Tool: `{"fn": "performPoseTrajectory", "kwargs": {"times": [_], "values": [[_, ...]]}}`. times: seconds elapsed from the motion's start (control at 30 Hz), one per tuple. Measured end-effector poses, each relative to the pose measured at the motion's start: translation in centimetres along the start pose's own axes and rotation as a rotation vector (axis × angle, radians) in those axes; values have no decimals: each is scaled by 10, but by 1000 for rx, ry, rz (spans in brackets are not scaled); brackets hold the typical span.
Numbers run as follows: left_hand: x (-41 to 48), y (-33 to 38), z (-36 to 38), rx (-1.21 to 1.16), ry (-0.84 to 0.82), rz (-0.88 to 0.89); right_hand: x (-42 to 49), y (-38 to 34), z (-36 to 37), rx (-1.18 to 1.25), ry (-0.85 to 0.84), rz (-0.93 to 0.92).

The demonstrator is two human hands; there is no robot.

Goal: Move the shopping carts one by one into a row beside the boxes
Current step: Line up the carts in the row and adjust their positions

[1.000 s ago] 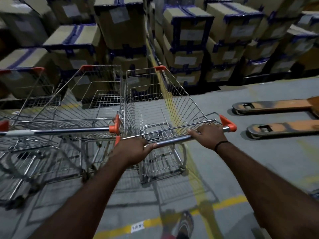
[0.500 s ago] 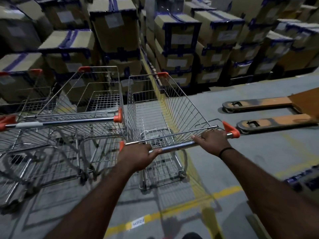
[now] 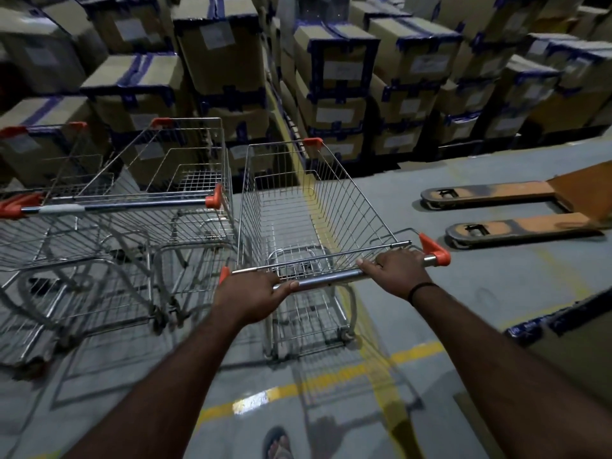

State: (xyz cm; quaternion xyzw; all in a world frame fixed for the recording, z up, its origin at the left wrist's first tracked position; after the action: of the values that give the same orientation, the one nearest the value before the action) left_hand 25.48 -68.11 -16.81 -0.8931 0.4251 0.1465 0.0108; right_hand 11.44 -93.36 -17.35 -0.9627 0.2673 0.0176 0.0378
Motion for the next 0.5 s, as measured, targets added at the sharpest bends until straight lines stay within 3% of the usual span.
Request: {"fn": "performPoseTrajectory", "kwargs": {"times": [0.5], "values": [[-49, 35, 32, 10, 2, -46, -72, 19, 6, 85, -3, -37]]}}
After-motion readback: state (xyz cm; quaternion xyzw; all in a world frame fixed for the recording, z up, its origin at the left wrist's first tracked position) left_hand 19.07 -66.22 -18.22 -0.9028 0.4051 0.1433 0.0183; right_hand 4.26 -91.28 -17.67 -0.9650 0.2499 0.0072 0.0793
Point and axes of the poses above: each hand's wrist, its own x-axis towards the middle knuckle, its own z-axis out of the palm, y = z × x, the point moved 9 cm from there along x, towards the middle knuckle, and after that the axes turned 4 degrees about -y, right-handed, at the moved point
